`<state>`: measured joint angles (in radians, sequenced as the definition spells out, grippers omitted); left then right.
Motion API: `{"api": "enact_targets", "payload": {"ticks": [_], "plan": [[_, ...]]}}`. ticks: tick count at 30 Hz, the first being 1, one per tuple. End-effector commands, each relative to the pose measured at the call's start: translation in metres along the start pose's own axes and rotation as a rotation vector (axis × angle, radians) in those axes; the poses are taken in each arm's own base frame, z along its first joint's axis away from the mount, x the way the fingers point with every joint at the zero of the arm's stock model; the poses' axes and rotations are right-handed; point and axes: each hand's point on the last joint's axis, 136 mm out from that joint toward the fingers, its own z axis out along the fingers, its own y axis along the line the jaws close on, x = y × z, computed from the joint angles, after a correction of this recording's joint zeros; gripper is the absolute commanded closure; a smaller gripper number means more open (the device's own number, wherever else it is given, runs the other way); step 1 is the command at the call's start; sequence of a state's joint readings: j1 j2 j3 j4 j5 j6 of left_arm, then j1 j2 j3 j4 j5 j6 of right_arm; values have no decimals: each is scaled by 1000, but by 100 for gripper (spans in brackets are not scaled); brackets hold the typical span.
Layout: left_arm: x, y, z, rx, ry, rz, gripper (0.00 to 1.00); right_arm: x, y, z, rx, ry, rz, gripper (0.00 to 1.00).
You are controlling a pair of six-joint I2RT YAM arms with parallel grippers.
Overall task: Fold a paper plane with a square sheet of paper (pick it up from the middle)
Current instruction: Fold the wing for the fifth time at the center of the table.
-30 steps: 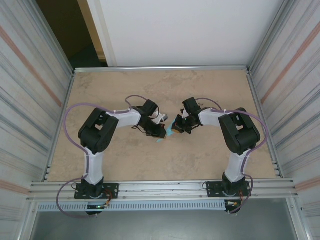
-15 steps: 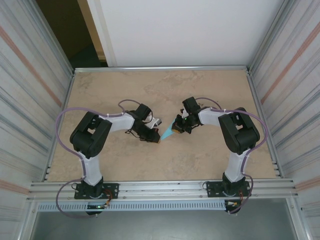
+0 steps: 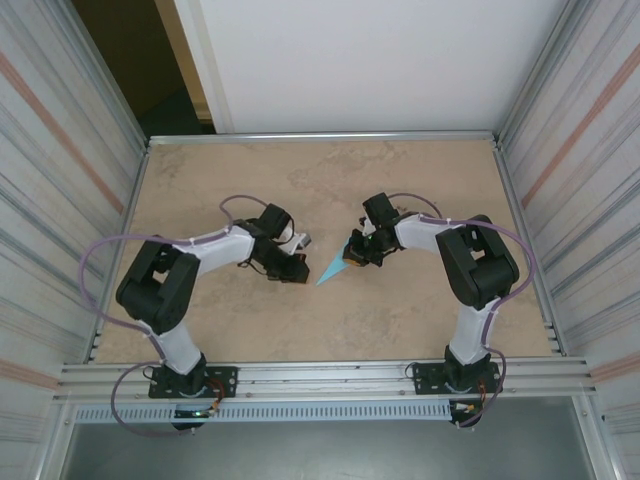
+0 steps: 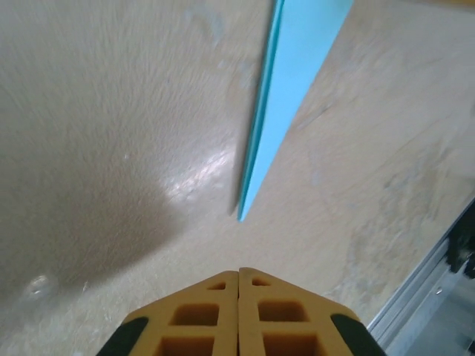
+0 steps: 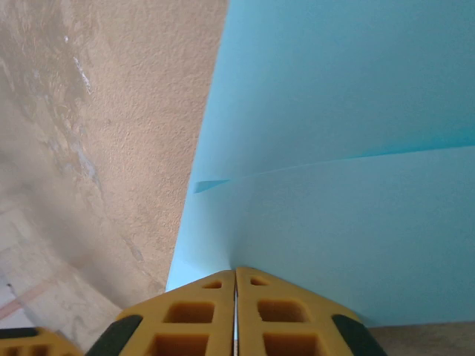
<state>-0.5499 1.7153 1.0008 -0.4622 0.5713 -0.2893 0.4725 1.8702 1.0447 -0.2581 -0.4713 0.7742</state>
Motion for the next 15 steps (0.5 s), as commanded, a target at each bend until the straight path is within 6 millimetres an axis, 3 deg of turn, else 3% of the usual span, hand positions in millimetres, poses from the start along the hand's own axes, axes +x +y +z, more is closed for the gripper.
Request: {"api": "enact_targets", "payload": {"ticks": [1,4,7,11,15], "plan": [[-30,-11,-27,-13,-130,16,85,-4,23,-30,14,-58,-80,84],[-42,-9,-47,-46,-211,6,76,-13,44,-64,-9,-150,-112,70],[-51,-4,-70,-83,-294,-11,60,-14,44,-90,24,-234,-101,56],[-55,19,-105,-246,-398,-39,33,-11,23,-112,147,-385,-74,34],[-53,34,-132,-368,-462,-31,12,-6,3,-116,218,-421,40,31]]}}
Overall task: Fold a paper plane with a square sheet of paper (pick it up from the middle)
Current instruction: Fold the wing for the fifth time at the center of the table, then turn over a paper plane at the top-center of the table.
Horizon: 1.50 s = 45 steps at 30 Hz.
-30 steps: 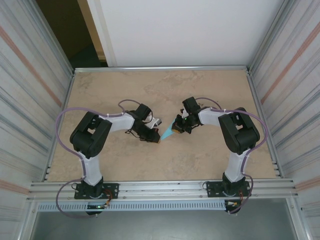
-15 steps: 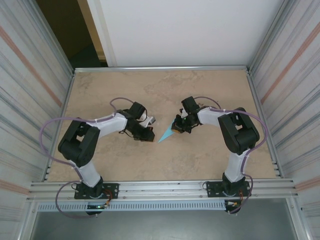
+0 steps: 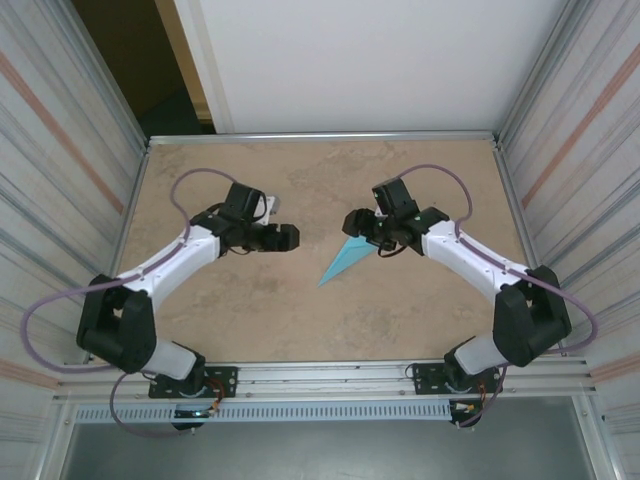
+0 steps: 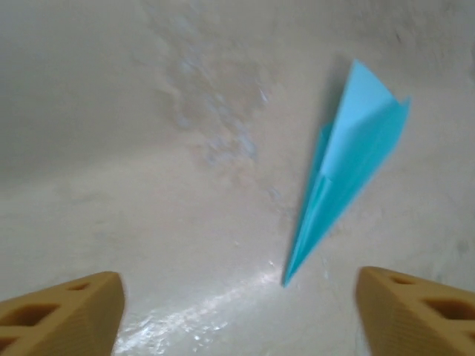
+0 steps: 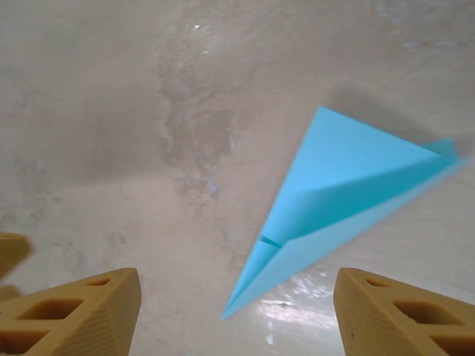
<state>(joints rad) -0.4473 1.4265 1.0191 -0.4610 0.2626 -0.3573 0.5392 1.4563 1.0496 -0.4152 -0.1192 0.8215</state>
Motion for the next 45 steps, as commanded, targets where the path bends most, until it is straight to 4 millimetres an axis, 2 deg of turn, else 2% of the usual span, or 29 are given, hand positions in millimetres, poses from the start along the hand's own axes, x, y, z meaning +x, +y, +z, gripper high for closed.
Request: {"api": "enact_targets", "payload": {"ticks": [1,3,8,14,19,28,36,41,43,45], "plan": [[-7,26,-22,-158,-56,24,8,12,-45,4,212,-26,121,31],[-8,32,-29,-196,-74,39,2,21,-47,9,249,-23,164,30],[-10,39,-39,-218,-119,30,1,38,-41,33,321,26,246,29],[-9,38,-41,-203,-133,28,1,43,-36,56,376,54,309,31],[-8,34,-38,-176,-123,31,1,52,-44,65,438,75,329,42],[-4,32,-28,-152,-81,18,3,51,-47,62,454,50,338,59],[-5,35,-30,-172,-92,3,3,48,-50,57,452,22,347,89],[-7,41,-34,-177,-110,-43,3,35,-39,47,412,-20,291,99],[-8,43,-34,-161,-118,-76,3,27,-28,43,368,-33,244,100],[-10,47,-35,-128,-130,-127,3,17,-7,40,289,-27,129,100]]}}
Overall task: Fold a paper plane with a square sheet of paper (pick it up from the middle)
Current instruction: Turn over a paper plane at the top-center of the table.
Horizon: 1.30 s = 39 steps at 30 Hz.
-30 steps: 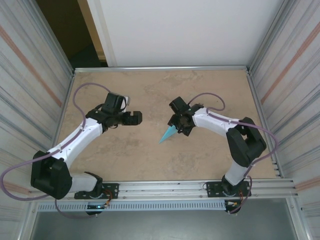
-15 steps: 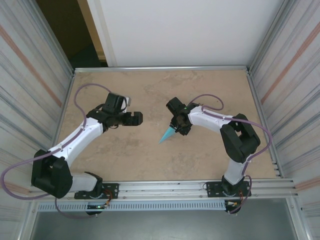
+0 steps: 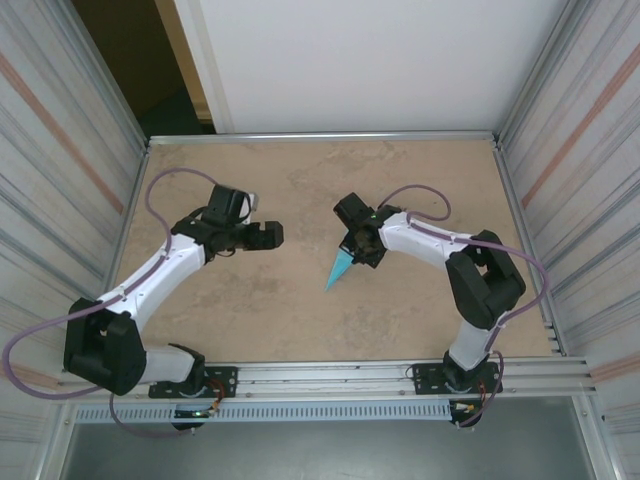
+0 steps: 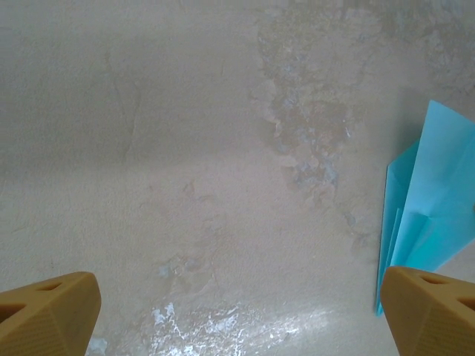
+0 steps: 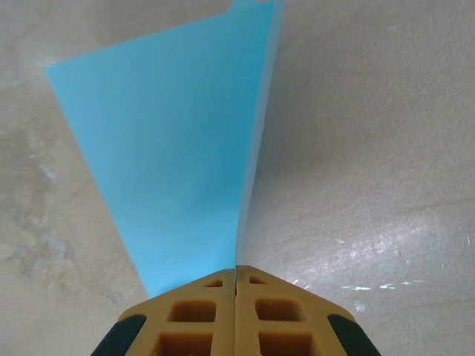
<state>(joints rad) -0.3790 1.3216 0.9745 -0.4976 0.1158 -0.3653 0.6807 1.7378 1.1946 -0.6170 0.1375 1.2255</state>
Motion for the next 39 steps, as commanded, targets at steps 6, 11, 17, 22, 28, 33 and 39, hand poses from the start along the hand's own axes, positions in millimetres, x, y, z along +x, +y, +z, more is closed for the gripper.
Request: {"api": "enact_targets", "payload": {"ticks": [6,11,17,22,28,33,39], "plan": [[-15,17,-4,195,-61,-296,4,-8,81,-62,-357,-43,-388,100],[-17,17,-2,309,-69,-370,8,18,110,-71,-593,47,-497,100],[-9,12,10,365,-33,-397,10,42,111,-49,-710,173,-491,100],[7,8,27,421,32,-446,16,52,95,-20,-715,248,-468,99],[32,1,43,422,113,-457,21,51,64,12,-652,277,-427,97],[57,-13,55,421,196,-436,26,44,42,25,-597,273,-393,94],[74,-39,69,452,274,-393,35,39,29,34,-530,263,-385,93]]}}
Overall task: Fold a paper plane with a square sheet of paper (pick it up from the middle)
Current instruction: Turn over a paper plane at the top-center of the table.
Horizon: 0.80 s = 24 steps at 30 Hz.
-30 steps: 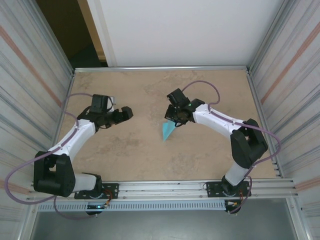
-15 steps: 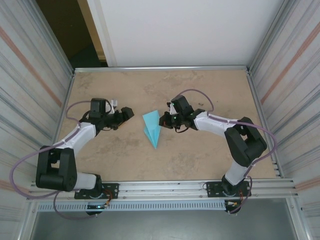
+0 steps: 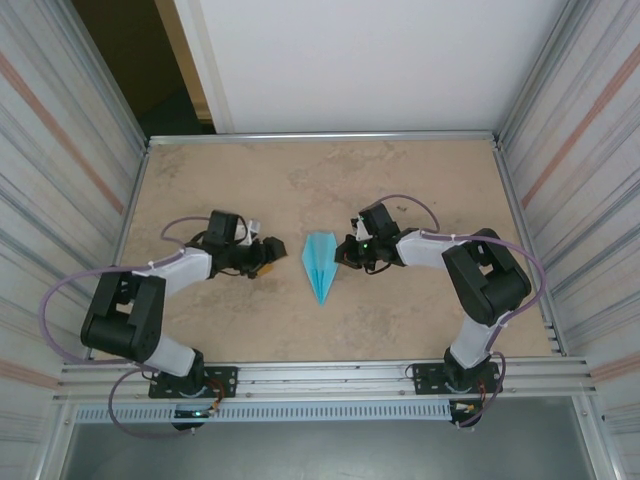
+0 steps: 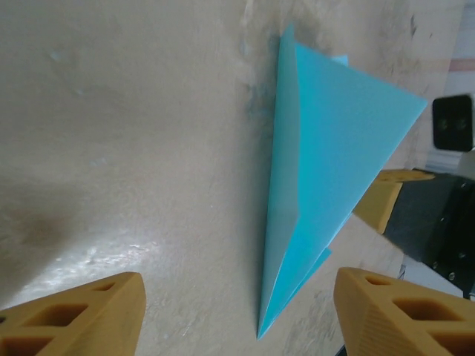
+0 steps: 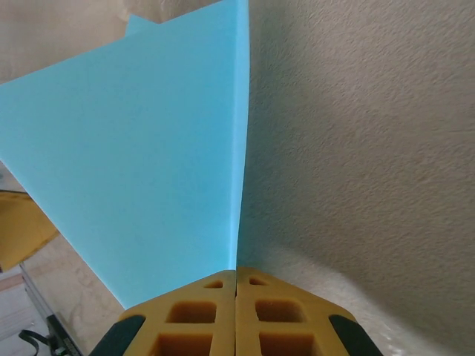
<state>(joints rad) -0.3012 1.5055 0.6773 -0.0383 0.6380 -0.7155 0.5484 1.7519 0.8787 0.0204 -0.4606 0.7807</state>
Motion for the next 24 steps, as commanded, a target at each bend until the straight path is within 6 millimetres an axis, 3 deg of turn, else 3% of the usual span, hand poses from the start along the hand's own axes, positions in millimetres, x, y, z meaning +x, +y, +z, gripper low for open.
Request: {"api": "enact_targets", "payload": {"ticks": [1,6,16,24], "plan": [[10,-12,14,32,58,24,36,0,-11,2,46,2,-16,93],[17,-26,32,59,120,66,42,0,-14,3,60,1,-13,94],[12,-29,54,40,180,80,57,2,-18,5,73,8,-11,94],[5,-28,60,-21,204,83,83,-3,-16,0,79,-10,-13,95]]}}
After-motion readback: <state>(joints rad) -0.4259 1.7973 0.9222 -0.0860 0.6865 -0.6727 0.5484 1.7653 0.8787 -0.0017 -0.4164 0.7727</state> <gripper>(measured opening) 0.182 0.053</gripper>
